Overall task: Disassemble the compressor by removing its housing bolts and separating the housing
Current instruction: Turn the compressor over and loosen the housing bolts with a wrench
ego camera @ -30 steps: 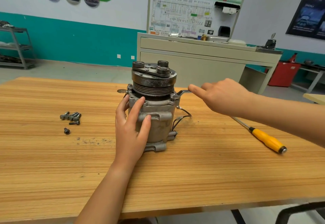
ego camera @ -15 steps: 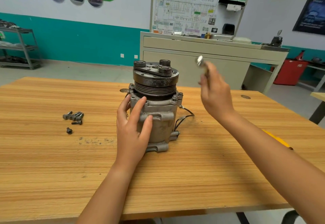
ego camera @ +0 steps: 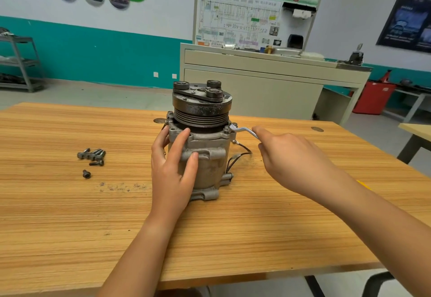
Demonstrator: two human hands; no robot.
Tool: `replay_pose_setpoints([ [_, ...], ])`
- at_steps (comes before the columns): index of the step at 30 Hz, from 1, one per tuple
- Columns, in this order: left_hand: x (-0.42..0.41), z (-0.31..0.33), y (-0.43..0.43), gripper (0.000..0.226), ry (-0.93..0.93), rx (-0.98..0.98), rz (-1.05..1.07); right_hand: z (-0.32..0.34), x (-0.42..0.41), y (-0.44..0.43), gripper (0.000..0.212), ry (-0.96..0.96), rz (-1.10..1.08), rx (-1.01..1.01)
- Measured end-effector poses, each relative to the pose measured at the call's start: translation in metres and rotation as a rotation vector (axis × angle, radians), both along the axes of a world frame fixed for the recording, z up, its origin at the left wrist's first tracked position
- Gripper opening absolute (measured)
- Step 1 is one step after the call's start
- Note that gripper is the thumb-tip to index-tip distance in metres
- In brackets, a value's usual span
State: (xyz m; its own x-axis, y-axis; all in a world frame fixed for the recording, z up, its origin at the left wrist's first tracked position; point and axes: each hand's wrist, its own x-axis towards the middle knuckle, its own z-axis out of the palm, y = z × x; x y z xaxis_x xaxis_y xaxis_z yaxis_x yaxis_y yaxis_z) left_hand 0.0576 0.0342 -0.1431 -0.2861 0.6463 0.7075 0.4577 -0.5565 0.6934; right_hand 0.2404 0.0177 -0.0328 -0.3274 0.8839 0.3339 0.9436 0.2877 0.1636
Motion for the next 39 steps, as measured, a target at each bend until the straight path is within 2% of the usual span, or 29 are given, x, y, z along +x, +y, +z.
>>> replay_pose_setpoints([
  [4,0.001,0.0,0.0,0.045,-0.012,0.008,-0.003,0.008,-0.012,-0.006,0.051,-0.08,-0.065,0.002],
  [7,0.001,0.001,0.001,0.045,-0.014,0.011,0.004,0.014,-0.028,-0.012,0.05,-0.202,-0.087,0.004],
  [13,0.002,0.0,0.0,0.044,-0.02,0.017,0.006,0.013,-0.049,-0.02,0.063,-0.415,-0.121,0.029],
  [20,0.002,-0.001,0.001,0.044,-0.027,0.026,0.003,0.023,-0.035,-0.012,0.058,-0.452,-0.042,0.038],
  [25,0.002,-0.001,0.002,0.044,-0.014,0.026,0.023,0.043,-0.023,-0.003,0.032,-0.533,0.075,-0.018],
  [28,0.002,0.002,0.0,0.043,-0.01,0.011,0.016,0.048,-0.02,0.0,0.025,-0.576,0.108,-0.052],
  [30,0.001,0.001,-0.002,0.045,0.003,-0.015,0.015,0.048,-0.019,0.002,0.027,-0.615,0.123,-0.037],
  [33,0.001,0.003,-0.006,0.05,0.004,-0.025,0.008,0.045,-0.014,0.01,0.042,-0.657,0.118,0.001],
  [36,0.004,0.006,-0.007,0.046,0.001,-0.063,0.006,0.043,-0.004,0.024,0.053,-0.697,0.143,0.041],
  [39,0.006,0.005,-0.007,0.046,-0.004,-0.064,0.024,0.04,0.004,0.041,0.041,-0.655,0.186,0.098],
])
